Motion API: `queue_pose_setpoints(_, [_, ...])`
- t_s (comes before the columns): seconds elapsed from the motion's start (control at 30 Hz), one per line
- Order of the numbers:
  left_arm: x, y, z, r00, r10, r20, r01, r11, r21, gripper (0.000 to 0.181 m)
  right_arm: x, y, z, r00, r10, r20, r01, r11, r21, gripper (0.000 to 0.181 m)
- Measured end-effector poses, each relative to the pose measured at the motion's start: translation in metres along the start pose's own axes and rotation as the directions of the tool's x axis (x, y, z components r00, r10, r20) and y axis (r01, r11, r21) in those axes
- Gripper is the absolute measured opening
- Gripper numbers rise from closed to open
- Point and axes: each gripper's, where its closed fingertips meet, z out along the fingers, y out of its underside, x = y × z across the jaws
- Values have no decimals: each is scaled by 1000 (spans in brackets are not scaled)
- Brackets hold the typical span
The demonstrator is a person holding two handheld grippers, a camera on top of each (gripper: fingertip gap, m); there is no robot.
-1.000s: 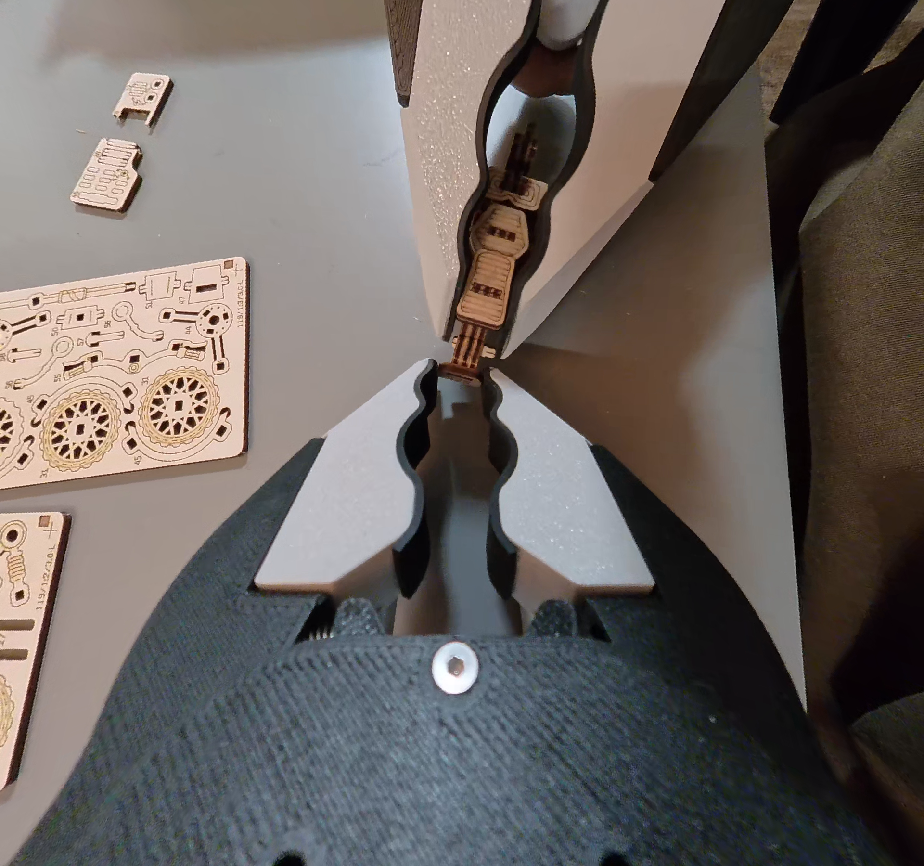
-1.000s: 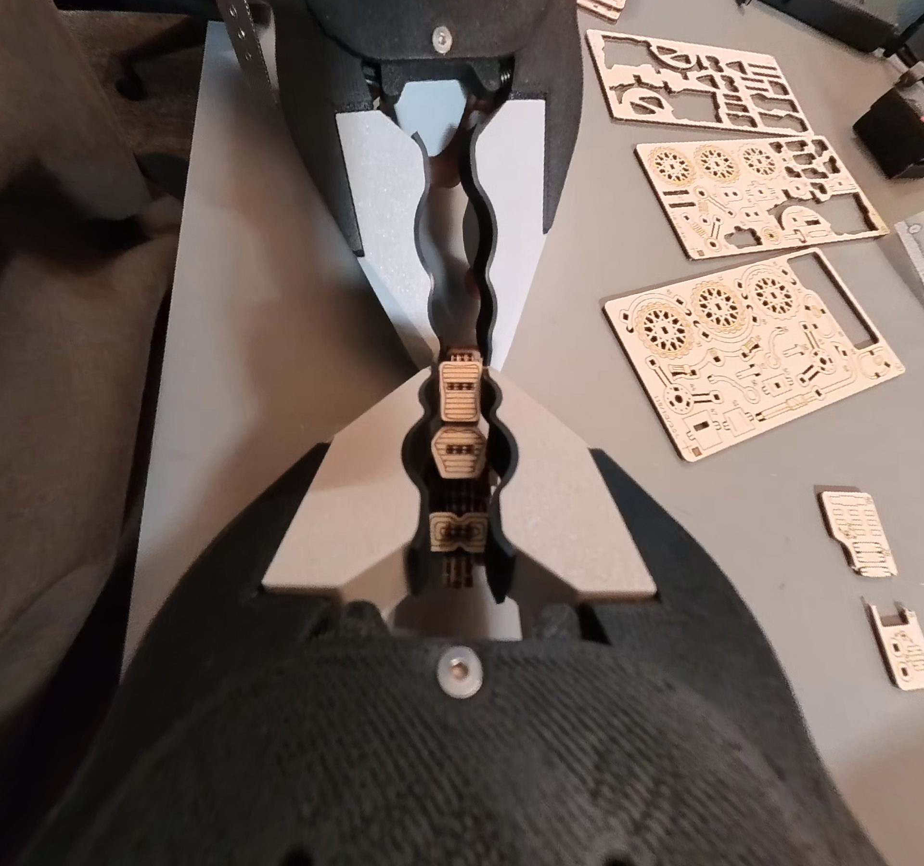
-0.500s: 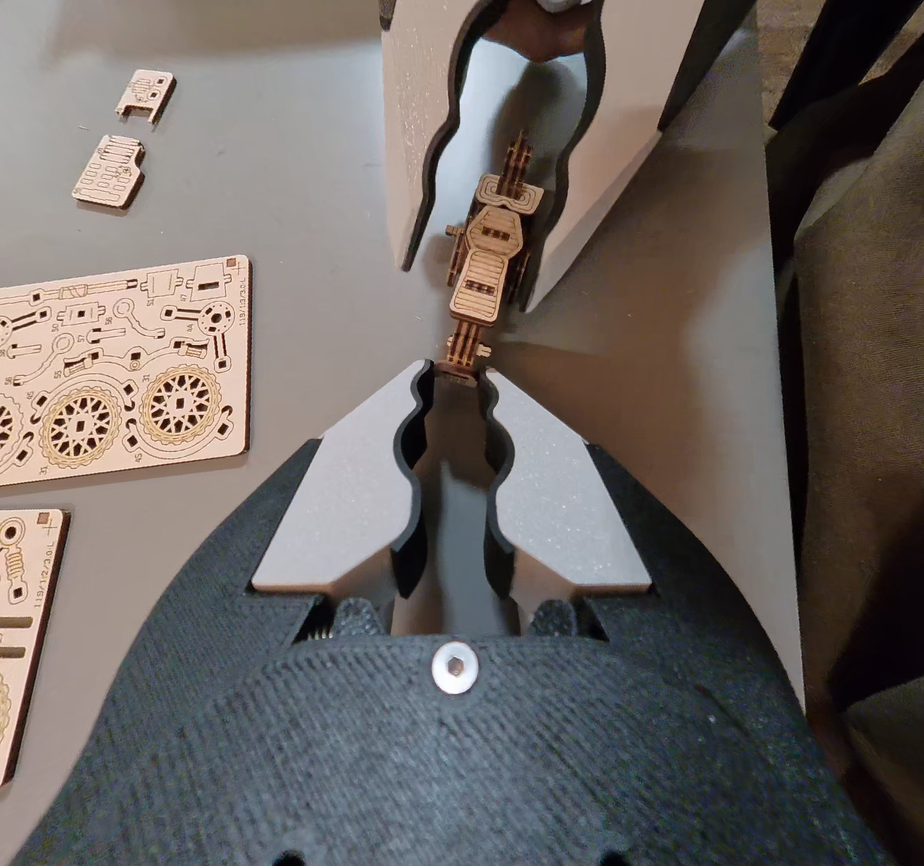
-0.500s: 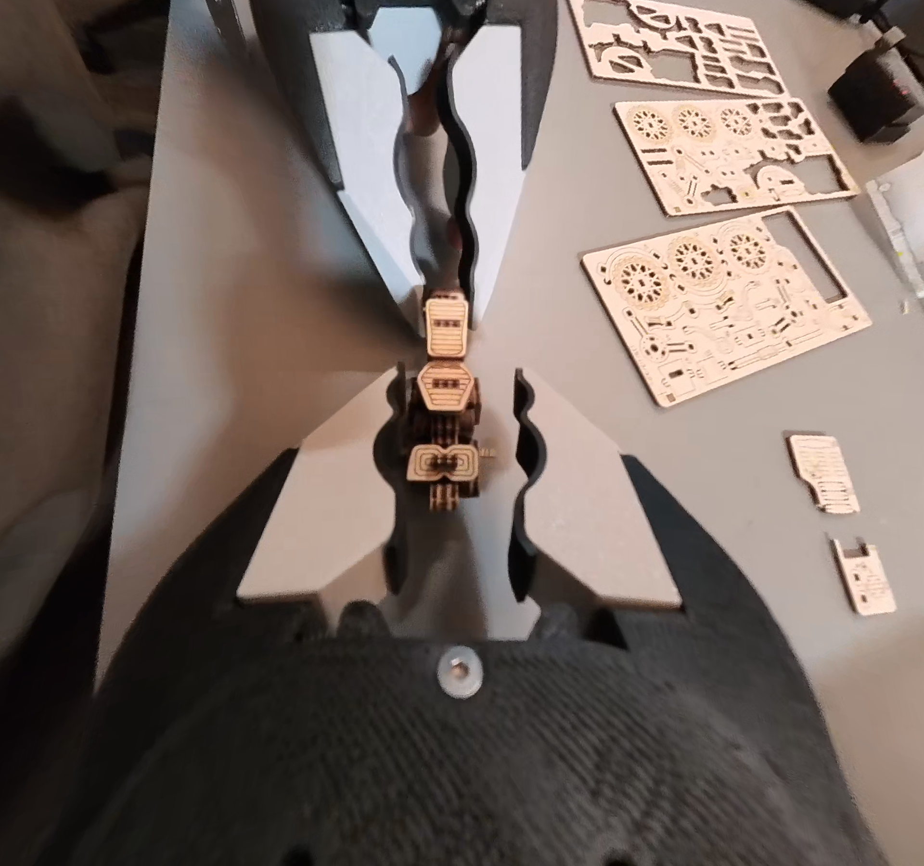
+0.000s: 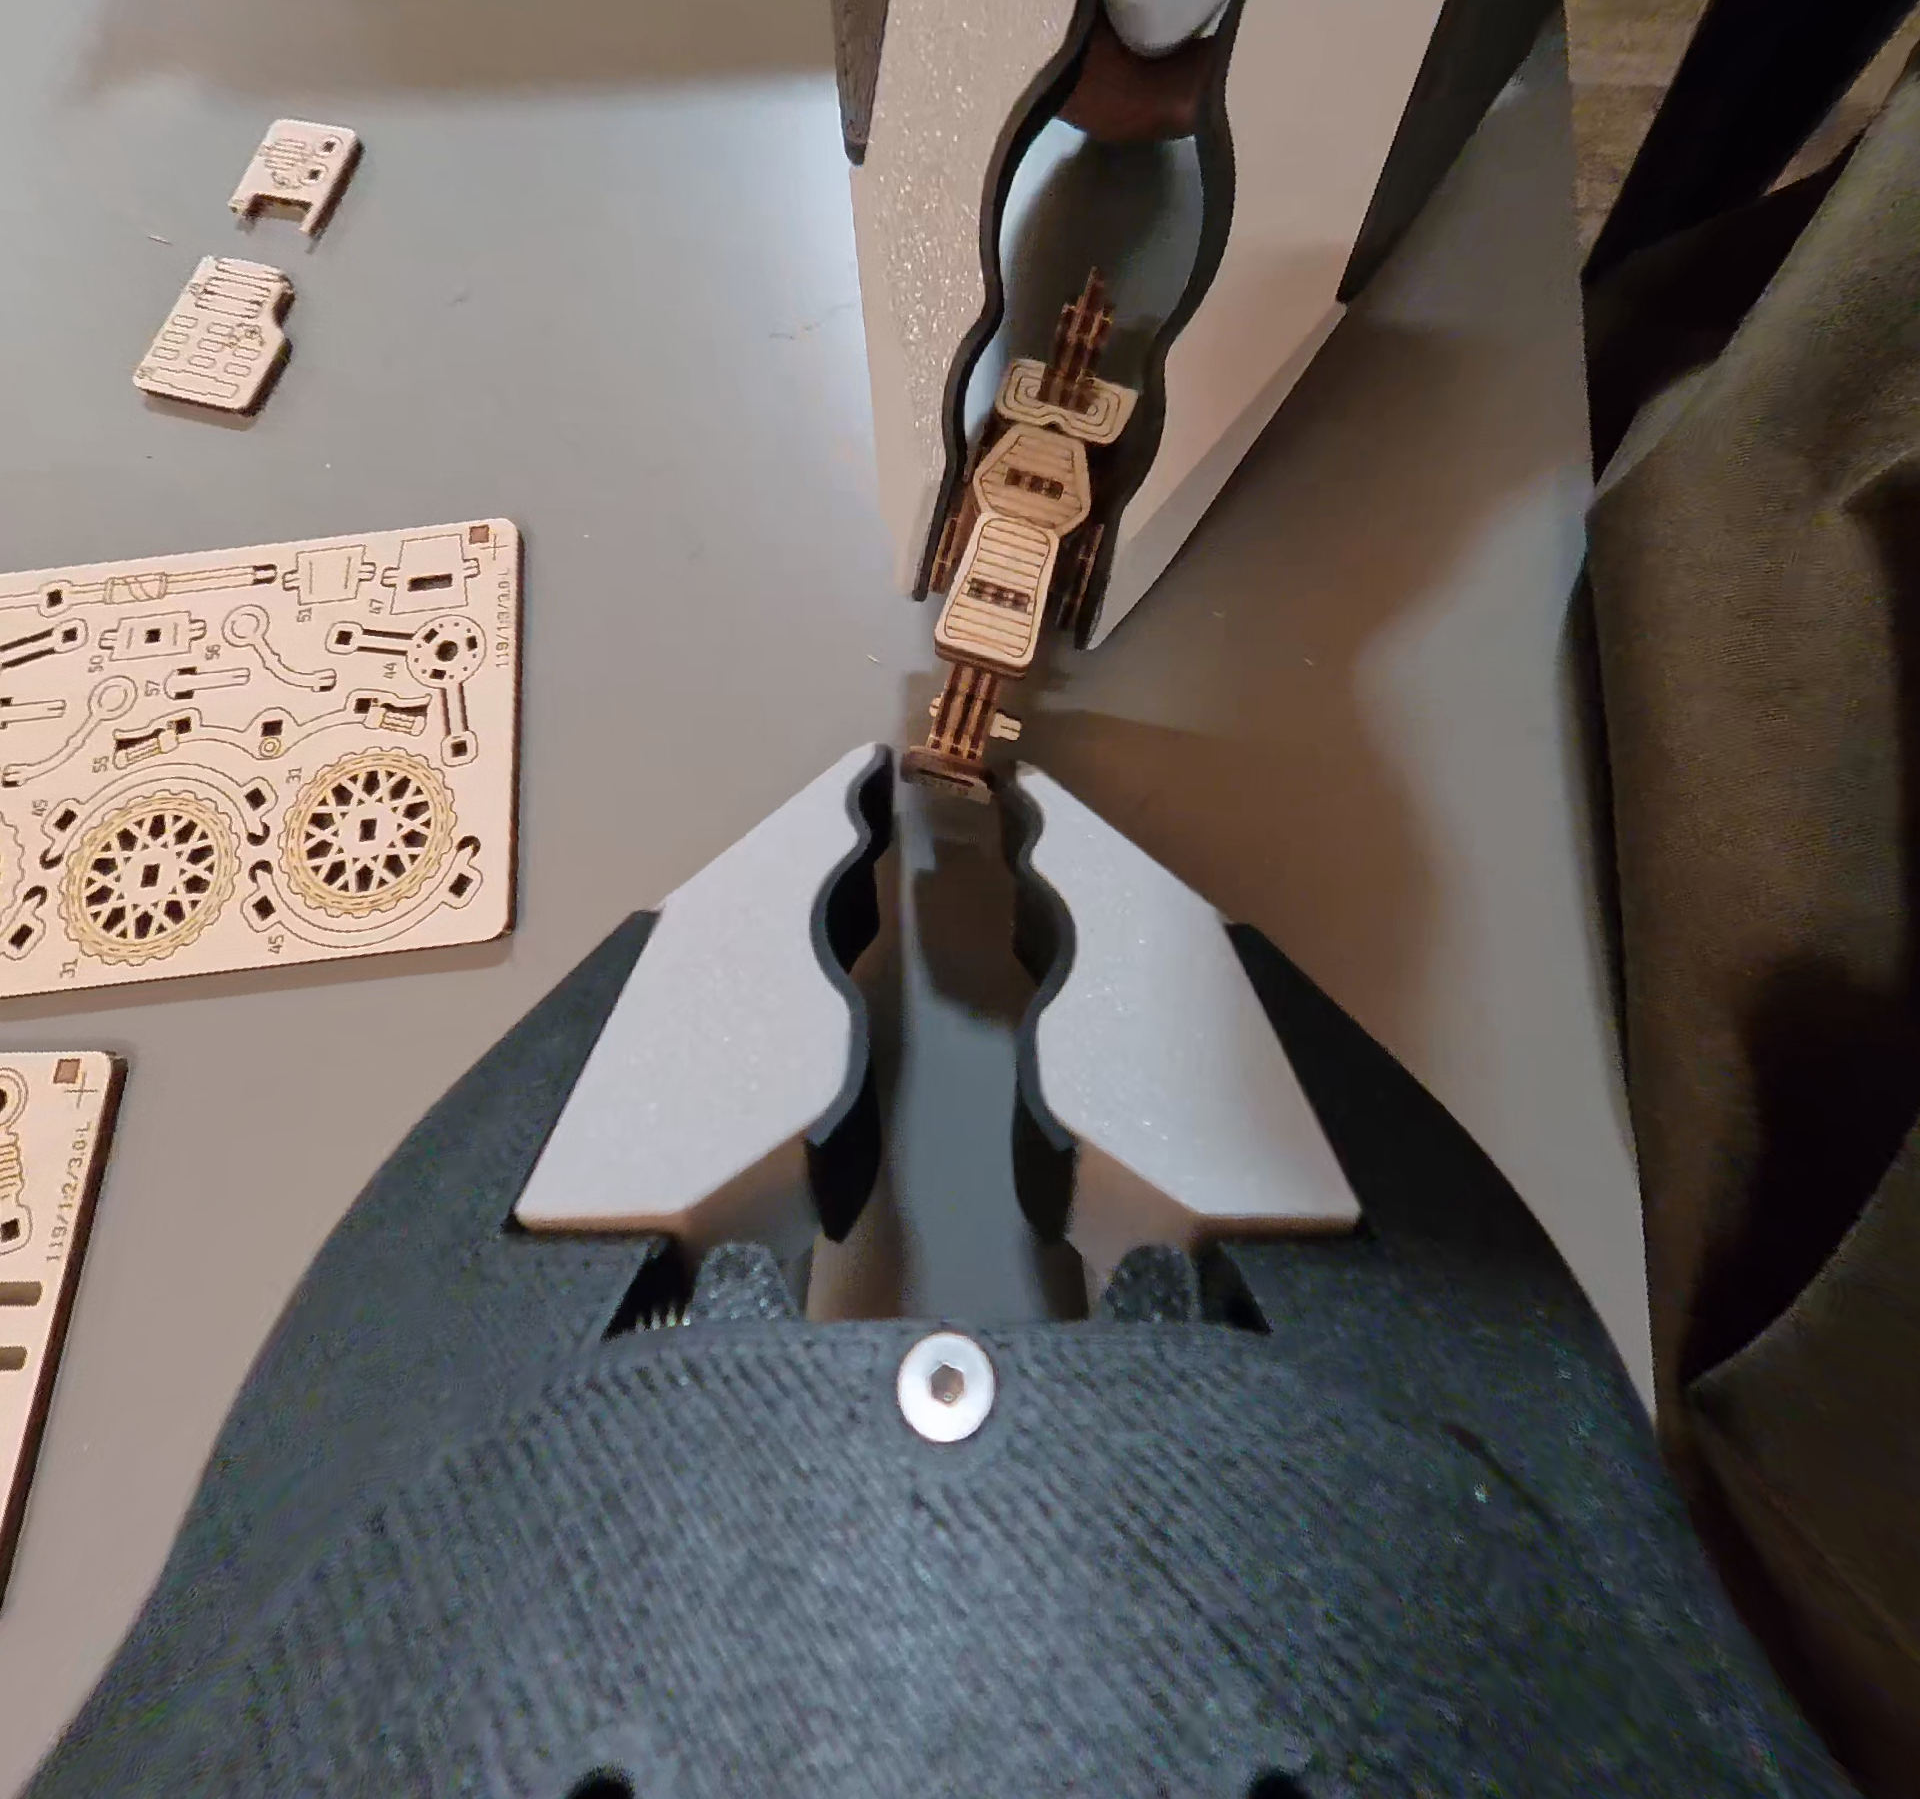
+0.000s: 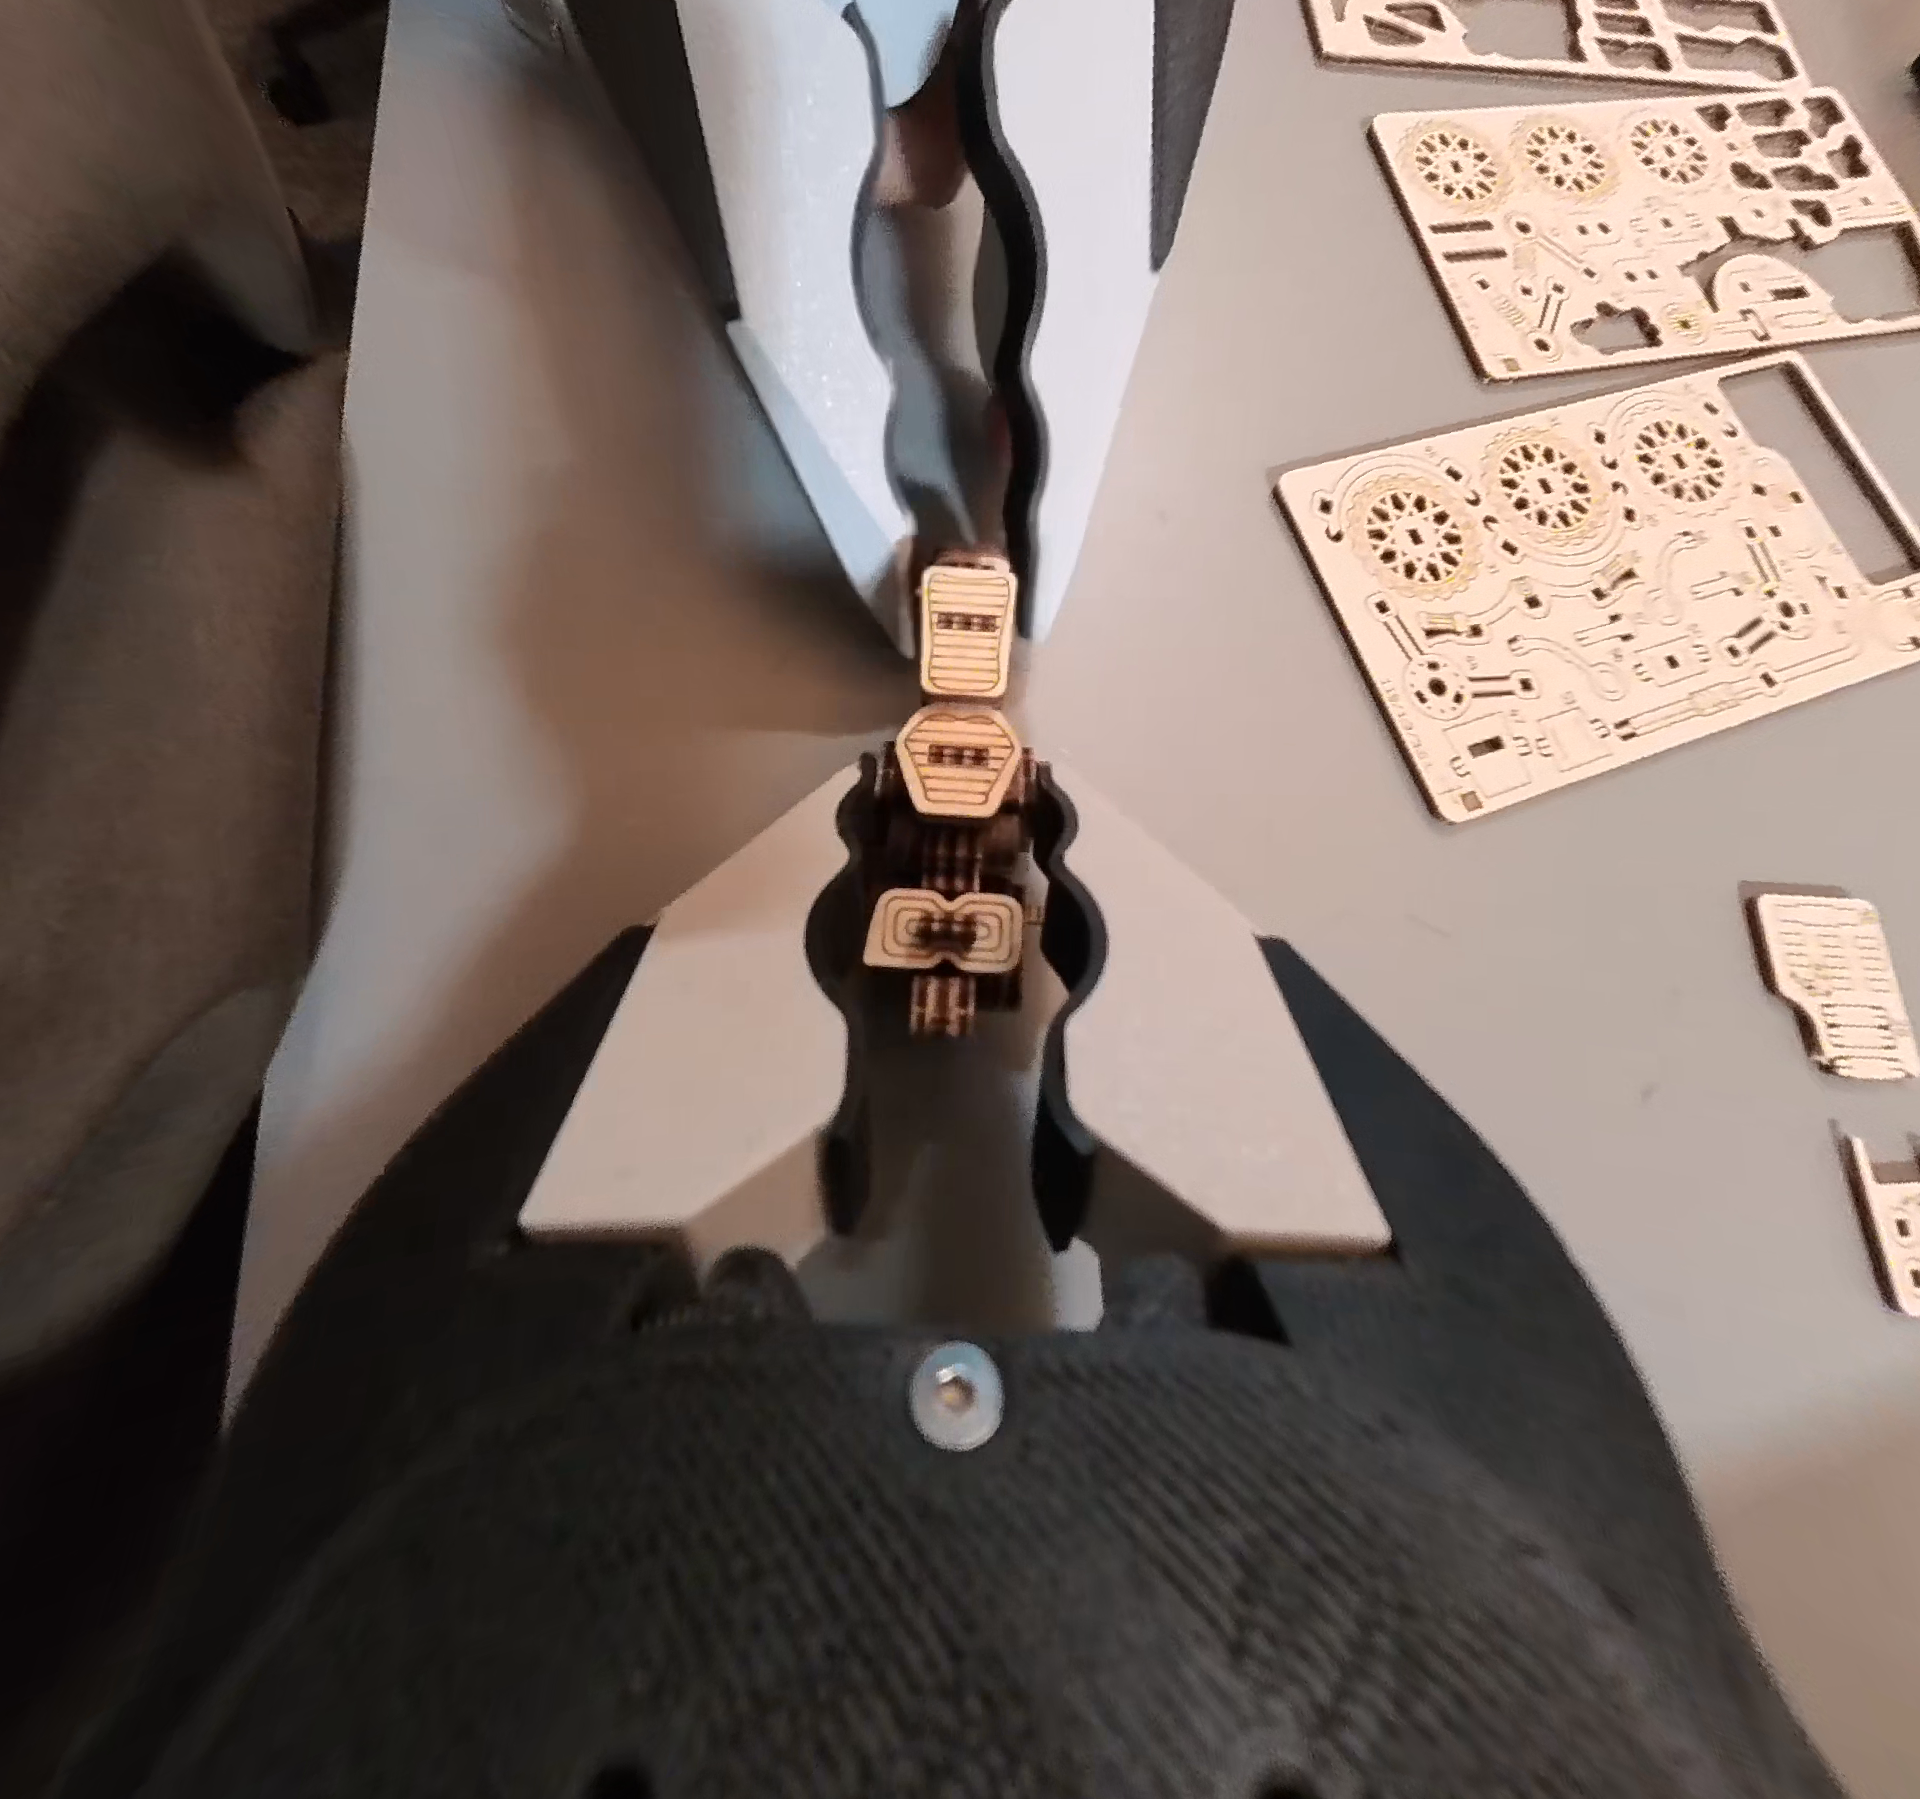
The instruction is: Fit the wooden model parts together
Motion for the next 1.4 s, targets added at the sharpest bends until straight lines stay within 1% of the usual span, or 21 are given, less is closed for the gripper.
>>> queue_pose_setpoints(0.13, [-5,-4,-4,999,-30,18,29,999,35,46,2,-7,-5,999,41,14,-42,998,49,27])
queue_pose_setpoints(0.2, [-5,-8,-8,999,-36,8,36,997,74,47,2,-7,-6,997,69,30,-71,996,57,27])
queue_pose_setpoints(0.27, [-5,-13,-13,999,-37,0,36,992,121,43,2,-7,-6,995,88,40,-90,994,61,27])
queue_pose_setpoints(0.37, [-7,-25,-22,1000,-20,15,16,977,214,29,1,-9,-7,993,103,54,-107,992,74,28])
queue_pose_setpoints(0.43, [-4,-28,-24,1000,0,6,-1,972,233,24,1,-10,-8,992,112,62,-117,990,81,28])
queue_pose_setpoints(0.57, [0,-27,-22,1000,27,-2,-26,975,223,15,-1,-9,-7,990,120,75,-125,989,74,28])
queue_pose_setpoints(0.8, [3,-26,-22,999,34,-25,-28,975,219,14,-3,-8,-6,988,125,95,-132,989,69,28])
queue_pose_setpoints(1.03, [12,-16,-13,996,76,-46,-69,988,137,11,-9,0,0,990,92,105,-94,995,15,27])
queue_pose_setpoints(1.4, [13,-16,-15,996,73,-55,-65,988,142,11,-10,-1,0,990,86,111,-89,996,19,27])
